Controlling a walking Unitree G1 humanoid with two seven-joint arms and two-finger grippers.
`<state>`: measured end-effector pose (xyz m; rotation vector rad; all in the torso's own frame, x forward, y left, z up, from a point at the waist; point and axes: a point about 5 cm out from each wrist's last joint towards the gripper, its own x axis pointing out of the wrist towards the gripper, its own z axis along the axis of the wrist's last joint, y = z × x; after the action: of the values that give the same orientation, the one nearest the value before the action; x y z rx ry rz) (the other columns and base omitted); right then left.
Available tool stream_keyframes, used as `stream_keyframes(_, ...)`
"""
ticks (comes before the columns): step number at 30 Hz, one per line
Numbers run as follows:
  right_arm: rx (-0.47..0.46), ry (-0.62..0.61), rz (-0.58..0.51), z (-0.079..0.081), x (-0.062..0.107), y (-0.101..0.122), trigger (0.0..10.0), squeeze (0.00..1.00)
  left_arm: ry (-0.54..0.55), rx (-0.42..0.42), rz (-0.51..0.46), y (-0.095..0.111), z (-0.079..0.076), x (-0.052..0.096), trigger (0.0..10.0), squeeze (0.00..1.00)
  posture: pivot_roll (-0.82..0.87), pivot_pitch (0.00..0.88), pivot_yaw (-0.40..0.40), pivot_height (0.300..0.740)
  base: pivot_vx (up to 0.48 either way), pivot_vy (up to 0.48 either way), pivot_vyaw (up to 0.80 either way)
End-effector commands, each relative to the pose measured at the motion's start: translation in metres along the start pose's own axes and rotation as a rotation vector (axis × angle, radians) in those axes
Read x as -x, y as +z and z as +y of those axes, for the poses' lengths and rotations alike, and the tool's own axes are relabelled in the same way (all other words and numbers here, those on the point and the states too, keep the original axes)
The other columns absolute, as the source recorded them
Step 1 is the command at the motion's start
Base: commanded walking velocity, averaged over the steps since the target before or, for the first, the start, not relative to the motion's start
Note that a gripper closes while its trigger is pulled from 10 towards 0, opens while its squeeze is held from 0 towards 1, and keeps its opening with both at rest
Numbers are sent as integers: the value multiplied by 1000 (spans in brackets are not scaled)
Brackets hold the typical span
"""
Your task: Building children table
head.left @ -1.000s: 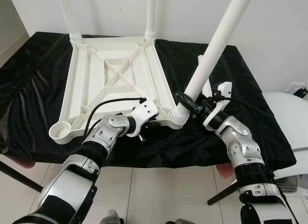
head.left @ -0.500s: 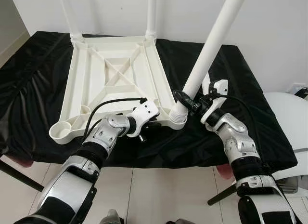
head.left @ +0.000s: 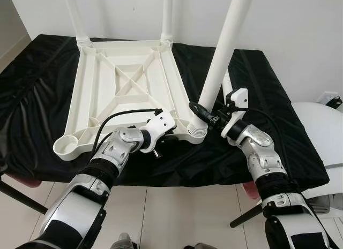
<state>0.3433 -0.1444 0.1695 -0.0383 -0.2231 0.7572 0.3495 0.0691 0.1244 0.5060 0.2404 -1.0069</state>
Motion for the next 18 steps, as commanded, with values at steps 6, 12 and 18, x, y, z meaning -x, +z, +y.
stream_keyframes(6,-47,2,96,9,12,-27,10000,0,4,-22,21,-2,0,2,10000,0,4,26,-27,740,0,0,0)
stream_keyframes(12,-59,-8,102,10,16,-31,10000,0,2,-23,19,-1,-1,1,10000,0,3,27,-27,740,0,0,0)
stream_keyframes(18,-98,-57,124,5,21,-39,10000,0,-4,-25,18,0,-2,1,10000,0,1,30,-24,740,0,0,0)
